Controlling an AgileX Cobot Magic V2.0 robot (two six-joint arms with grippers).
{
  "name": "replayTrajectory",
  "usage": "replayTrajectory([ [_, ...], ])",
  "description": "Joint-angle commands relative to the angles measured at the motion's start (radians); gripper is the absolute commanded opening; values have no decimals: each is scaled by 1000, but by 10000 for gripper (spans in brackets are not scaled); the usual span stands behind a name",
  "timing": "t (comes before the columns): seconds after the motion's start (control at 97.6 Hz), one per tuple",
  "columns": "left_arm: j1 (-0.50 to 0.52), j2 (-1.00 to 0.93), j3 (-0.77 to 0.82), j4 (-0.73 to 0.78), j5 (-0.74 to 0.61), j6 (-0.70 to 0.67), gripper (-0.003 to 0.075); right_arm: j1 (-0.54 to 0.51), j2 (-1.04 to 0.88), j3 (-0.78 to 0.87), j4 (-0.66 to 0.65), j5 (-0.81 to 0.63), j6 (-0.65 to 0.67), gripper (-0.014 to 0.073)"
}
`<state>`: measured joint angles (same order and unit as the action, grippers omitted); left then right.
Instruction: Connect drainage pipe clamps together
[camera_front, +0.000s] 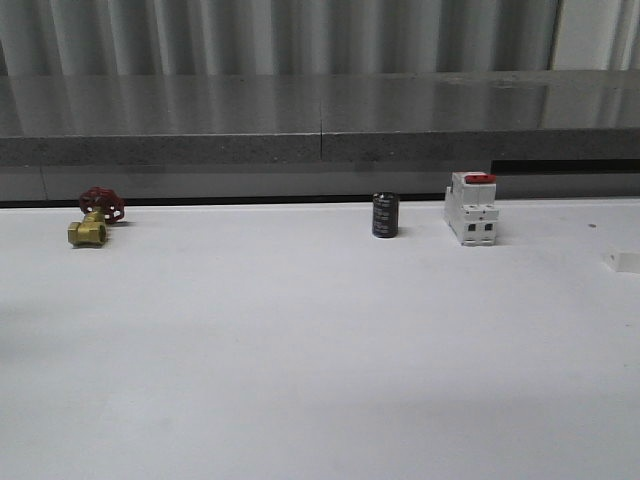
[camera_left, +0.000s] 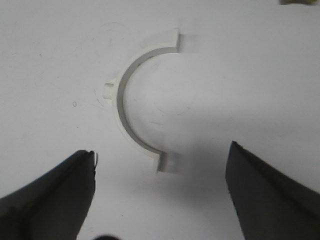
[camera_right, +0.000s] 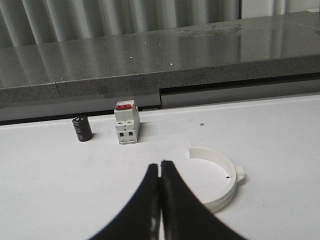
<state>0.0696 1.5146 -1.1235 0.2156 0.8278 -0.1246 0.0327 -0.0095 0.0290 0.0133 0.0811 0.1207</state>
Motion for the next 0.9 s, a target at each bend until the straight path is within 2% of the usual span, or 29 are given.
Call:
replayTrajectory([
  [0.0,51,42,-69,-20,-31,57,536,5,-20,-20,-13,-81,0,-67],
  [0.164,142,137,-92,-123,-102,170,536,5,-20,-20,-13,-81,0,-67],
  [0.389,218,238,-103,-160,-165,202,536,5,-20,-20,-13,-81,0,-67],
  [0.676,226,342,-156,-240,-188,305,536,5,-20,-20,-13,-81,0,-67],
  [0.892,226,400,-198,-241,-191,343,536,5,-20,-20,-13,-81,0,-67],
])
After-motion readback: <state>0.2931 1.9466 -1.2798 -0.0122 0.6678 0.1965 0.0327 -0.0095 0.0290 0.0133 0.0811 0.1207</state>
